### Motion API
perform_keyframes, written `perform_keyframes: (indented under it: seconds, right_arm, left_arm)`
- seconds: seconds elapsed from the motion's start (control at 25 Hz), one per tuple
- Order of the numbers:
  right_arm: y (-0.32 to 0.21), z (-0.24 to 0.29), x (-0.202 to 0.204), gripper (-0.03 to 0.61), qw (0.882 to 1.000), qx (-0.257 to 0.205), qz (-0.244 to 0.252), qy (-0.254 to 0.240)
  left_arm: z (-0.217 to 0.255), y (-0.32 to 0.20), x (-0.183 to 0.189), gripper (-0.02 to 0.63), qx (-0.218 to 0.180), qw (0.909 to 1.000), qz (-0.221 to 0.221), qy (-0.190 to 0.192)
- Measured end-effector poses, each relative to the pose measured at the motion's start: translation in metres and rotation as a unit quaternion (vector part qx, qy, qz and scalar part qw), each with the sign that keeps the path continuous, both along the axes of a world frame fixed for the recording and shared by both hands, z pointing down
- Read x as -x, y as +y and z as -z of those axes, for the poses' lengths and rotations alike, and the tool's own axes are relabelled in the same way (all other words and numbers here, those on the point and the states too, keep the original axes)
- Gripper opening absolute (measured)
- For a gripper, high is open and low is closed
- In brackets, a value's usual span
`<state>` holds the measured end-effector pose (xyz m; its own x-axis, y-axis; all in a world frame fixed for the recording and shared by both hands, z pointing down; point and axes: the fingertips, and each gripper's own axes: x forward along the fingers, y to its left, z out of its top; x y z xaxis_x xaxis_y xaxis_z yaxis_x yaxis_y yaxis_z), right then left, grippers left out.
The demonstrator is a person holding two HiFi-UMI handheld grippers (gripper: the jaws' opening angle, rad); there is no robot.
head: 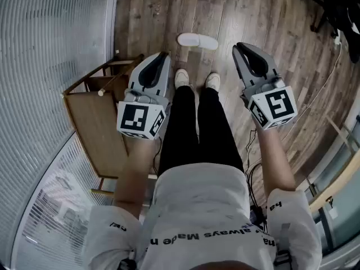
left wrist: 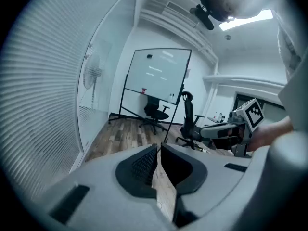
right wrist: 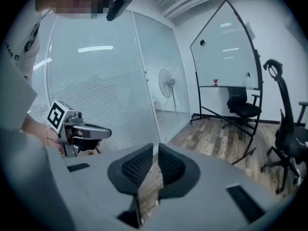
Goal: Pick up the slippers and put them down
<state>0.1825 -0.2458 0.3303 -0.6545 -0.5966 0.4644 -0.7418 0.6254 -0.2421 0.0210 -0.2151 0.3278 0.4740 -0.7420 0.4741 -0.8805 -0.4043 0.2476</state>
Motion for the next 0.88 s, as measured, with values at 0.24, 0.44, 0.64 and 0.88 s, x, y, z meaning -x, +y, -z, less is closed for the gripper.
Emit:
perform_keyframes:
  seconds: [0.24, 0.44, 0.64, 0.88]
  right_arm:
    - [0.003, 0.132, 0.01, 0.035, 0.996, -0.081, 0.022, -0.012]
    - [0.018, 0.247, 0.017, 0.034, 0.99, -0.132, 0.023, -0.034]
    - [0.047, 0.335, 0.03, 0.033, 0.983, -0.172, 0.041, -0.045]
    - [0.073, 0.407, 0.046, 0.032, 0.973, -0.212, 0.064, -0.066]
  left_arm:
    - [0.127, 0.001, -0.011, 0.02, -0.086, 0.9956, -0.015, 0.034]
    - [0.234, 0.013, -0.007, 0.014, -0.135, 0.9881, -0.017, 0.071]
    - [0.321, 0.033, -0.002, 0.012, -0.19, 0.9787, -0.02, 0.075]
    - [0.384, 0.05, -0.007, 0.012, -0.227, 0.9691, -0.026, 0.093]
